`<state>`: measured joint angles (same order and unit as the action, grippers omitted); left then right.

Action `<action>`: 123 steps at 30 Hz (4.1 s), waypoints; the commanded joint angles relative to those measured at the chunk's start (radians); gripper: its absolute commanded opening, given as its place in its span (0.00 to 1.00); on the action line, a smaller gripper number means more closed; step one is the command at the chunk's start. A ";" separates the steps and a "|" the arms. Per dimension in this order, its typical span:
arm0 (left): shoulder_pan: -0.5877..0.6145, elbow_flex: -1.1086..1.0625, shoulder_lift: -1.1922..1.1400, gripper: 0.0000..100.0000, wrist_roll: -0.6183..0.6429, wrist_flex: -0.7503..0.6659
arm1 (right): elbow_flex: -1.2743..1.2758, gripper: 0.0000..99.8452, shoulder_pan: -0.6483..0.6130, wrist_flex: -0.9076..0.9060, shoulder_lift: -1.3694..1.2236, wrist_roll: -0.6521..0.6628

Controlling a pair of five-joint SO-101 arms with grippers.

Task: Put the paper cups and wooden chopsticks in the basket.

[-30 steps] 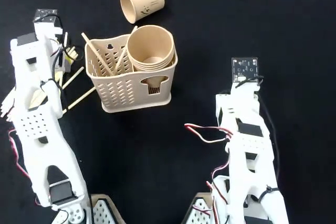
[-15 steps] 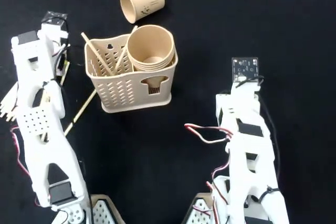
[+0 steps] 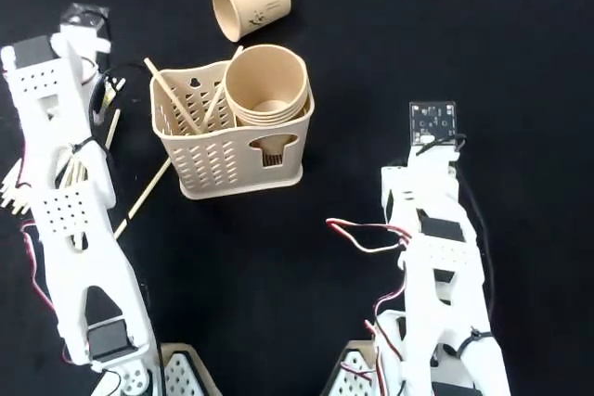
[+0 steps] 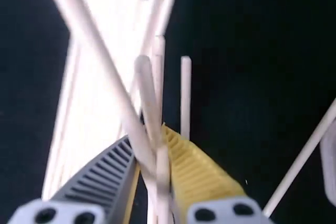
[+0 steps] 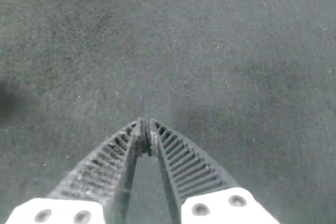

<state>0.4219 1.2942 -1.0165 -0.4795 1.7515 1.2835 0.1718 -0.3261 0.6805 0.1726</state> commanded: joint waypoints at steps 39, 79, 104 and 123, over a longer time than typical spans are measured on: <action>-0.048 0.366 0.760 0.03 0.443 0.014 | -0.005 0.01 -0.015 0.020 0.028 0.008; -0.440 0.374 0.947 0.03 0.753 -0.037 | -0.004 0.01 -0.011 0.020 0.030 0.008; -0.366 0.367 0.549 0.03 0.755 -0.124 | -0.008 0.01 -0.011 0.020 0.030 0.009; -0.371 0.367 0.436 0.03 0.755 -0.176 | -0.010 0.01 -0.011 0.020 0.030 0.009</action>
<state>0.0491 1.6441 -0.5930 0.2677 1.5428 1.2835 0.1718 -0.3261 0.6805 0.1726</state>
